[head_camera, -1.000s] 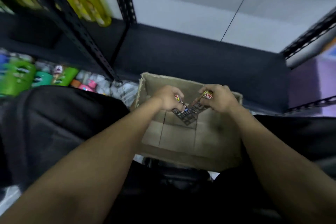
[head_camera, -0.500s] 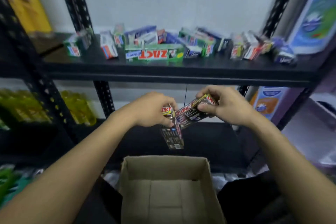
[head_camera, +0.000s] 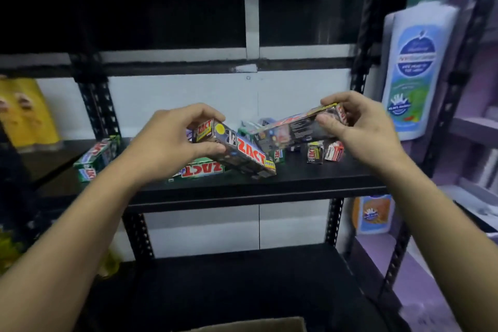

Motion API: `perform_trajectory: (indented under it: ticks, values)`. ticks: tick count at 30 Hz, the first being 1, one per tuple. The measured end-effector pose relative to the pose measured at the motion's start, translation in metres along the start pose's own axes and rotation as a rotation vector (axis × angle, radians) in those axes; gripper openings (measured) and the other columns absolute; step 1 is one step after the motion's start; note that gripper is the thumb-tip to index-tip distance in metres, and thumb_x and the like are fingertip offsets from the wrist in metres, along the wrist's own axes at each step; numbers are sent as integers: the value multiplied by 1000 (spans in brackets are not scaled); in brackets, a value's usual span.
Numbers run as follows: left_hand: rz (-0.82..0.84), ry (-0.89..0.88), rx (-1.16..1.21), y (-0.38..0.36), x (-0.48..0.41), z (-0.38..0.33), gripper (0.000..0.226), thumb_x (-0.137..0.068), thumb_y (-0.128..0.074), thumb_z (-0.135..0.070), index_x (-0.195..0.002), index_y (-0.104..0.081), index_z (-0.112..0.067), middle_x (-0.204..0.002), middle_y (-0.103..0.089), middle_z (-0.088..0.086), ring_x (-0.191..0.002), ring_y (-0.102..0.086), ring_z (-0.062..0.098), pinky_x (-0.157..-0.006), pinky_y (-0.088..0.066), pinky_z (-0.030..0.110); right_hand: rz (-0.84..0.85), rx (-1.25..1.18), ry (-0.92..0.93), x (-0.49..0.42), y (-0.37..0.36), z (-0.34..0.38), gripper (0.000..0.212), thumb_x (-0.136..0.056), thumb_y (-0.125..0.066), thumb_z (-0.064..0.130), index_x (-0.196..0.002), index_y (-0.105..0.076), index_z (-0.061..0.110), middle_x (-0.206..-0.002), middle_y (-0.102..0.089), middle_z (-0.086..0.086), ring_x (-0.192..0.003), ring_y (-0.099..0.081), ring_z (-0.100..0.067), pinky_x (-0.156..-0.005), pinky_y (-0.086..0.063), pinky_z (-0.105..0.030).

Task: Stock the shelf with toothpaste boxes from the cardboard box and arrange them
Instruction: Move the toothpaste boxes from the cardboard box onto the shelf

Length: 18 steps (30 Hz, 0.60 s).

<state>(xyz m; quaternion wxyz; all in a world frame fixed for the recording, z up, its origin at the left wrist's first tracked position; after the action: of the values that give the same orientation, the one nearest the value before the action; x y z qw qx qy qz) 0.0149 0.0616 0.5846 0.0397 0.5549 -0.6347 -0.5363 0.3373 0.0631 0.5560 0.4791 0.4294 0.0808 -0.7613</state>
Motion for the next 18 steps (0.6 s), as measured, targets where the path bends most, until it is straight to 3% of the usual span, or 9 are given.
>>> perform_trajectory:
  ticks: [3, 5, 8, 11, 13, 16, 18]
  values:
    - [-126, 24, 27, 0, -26, 13, 44, -75, -82, -32, -115, -63, -36, -107, -67, -17, -89, -64, -4, -80, -48, 20, -135, 135, 8, -27, -9, -17, 27, -76, -73, 43, -101, -66, 35, -84, -70, 8, -76, -65, -17, -77, -56, -42]
    - [-192, 52, 29, -6, -46, 26, 44, -77, -81, -30, -117, -62, -34, -106, -63, -19, -100, -58, -3, -85, -41, 10, -197, 179, -8, -42, -20, -32, 25, -79, -73, 38, -102, -66, 31, -83, -67, 10, -78, -62, -16, -79, -50, -32]
    - [-269, 112, 121, -24, -74, 49, 43, -80, -80, -28, -118, -60, -30, -108, -63, -17, -100, -57, -6, -82, -36, 1, -271, 225, -50, -60, -35, -53, 21, -83, -72, 30, -103, -67, 24, -83, -65, 7, -76, -57, -15, -69, -34, -18]
    - [-322, 191, 222, -48, -99, 76, 43, -81, -79, -31, -119, -57, -32, -118, -62, -9, -113, -57, 12, -99, -45, 28, -283, 206, -120, -75, -52, -78, 20, -84, -72, 27, -102, -66, 22, -84, -62, 8, -79, -55, -13, -70, -35, -18]
    - [-337, 278, 343, -64, -114, 92, 41, -82, -78, -32, -117, -55, -35, -119, -59, -8, -114, -56, 17, -101, -47, 42, -265, 185, -152, -85, -61, -93, 21, -83, -73, 28, -102, -66, 22, -84, -60, 11, -82, -55, -13, -74, -41, -25]
    - [-309, 387, 513, -86, -133, 109, 39, -83, -77, -32, -114, -53, -35, -123, -56, -5, -115, -56, 21, -100, -49, 49, -208, 117, -188, -99, -67, -112, 25, -83, -75, 29, -104, -67, 19, -93, -63, 9, -92, -59, -14, -80, -47, -29]
    - [-269, 420, 538, -101, -143, 117, 37, -86, -75, -32, -113, -51, -34, -126, -53, -4, -118, -54, 20, -104, -46, 46, -136, 74, -202, -104, -68, -123, 26, -83, -76, 29, -105, -66, 19, -97, -64, 7, -94, -60, -14, -84, -51, -34]
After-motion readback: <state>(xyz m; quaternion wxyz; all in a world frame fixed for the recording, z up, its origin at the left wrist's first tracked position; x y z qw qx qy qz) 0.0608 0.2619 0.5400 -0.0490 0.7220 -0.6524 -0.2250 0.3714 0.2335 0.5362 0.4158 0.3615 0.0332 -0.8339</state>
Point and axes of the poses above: each hand's wrist, its own x-axis away from the middle knuckle, its own y-axis out of the back of the hand, z = x × y, the point moved 2 cm from there along -x, towards the middle knuckle
